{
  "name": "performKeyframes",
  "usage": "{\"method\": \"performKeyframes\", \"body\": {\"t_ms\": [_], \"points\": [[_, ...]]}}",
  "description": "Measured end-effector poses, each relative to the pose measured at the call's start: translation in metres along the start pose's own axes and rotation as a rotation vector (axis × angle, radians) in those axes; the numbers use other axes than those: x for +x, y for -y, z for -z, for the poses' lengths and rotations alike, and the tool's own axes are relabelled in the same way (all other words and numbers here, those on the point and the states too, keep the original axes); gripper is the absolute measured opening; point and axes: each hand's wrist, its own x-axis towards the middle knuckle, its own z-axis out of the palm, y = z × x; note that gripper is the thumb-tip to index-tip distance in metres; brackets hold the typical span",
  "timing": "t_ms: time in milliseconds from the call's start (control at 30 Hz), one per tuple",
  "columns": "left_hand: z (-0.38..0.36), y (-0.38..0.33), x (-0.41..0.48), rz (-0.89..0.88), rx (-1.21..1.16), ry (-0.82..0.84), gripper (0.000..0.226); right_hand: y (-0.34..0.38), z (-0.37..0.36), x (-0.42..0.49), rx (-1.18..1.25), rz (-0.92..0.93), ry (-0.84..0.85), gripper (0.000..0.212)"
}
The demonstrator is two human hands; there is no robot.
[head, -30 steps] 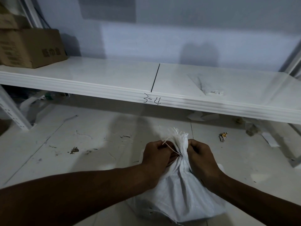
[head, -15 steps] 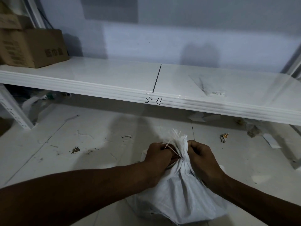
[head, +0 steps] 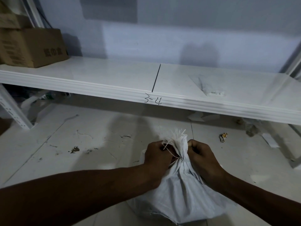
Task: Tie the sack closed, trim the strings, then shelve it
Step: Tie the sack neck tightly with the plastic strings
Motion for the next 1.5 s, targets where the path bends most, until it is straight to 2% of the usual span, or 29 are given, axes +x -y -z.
{"method": "performKeyframes", "body": {"t_ms": [100,200,433,600,633,700,767,967,1167,1267,1400,1500], "points": [[0.0,0.001,0.0,-0.058,0.049,-0.011,0.008,0.001,0.001,-0.001,0.013,0.005,0.006,0.03],[0.002,0.003,0.001,-0.096,0.076,-0.049,0.002,0.0,0.002,0.001,0.028,0.011,0.023,0.023],[0.005,-0.001,0.002,-0.123,0.052,-0.014,0.015,-0.008,0.005,0.007,0.137,-0.051,0.107,0.023],[0.005,-0.004,0.003,-0.212,0.146,-0.023,0.011,-0.012,0.007,0.021,0.233,-0.252,0.235,0.058],[0.005,-0.004,0.004,-0.22,0.156,-0.03,0.01,-0.011,0.006,0.022,0.221,-0.284,0.238,0.057],[0.004,-0.003,0.004,-0.234,0.184,-0.046,0.008,-0.003,0.006,0.019,0.192,-0.313,0.301,0.039],[0.004,-0.003,0.004,-0.24,0.213,-0.068,0.006,0.003,0.007,0.017,0.187,-0.304,0.289,0.029],[0.003,-0.004,0.003,-0.218,0.214,-0.065,0.009,0.01,0.007,0.009,0.123,-0.258,0.243,0.034],[0.004,-0.005,0.003,-0.209,0.236,-0.057,0.005,0.018,0.008,0.004,0.206,-0.232,0.229,0.019],[0.004,-0.004,0.001,-0.205,0.232,-0.045,0.005,0.012,0.012,0.008,0.174,-0.237,0.267,0.023],[0.007,0.002,0.003,-0.138,0.22,-0.048,0.02,0.012,0.016,0.007,0.196,-0.234,0.327,0.037],[0.009,0.003,0.004,-0.1,0.177,-0.035,0.02,0.009,0.018,0.007,0.231,-0.211,0.354,0.037]]}}
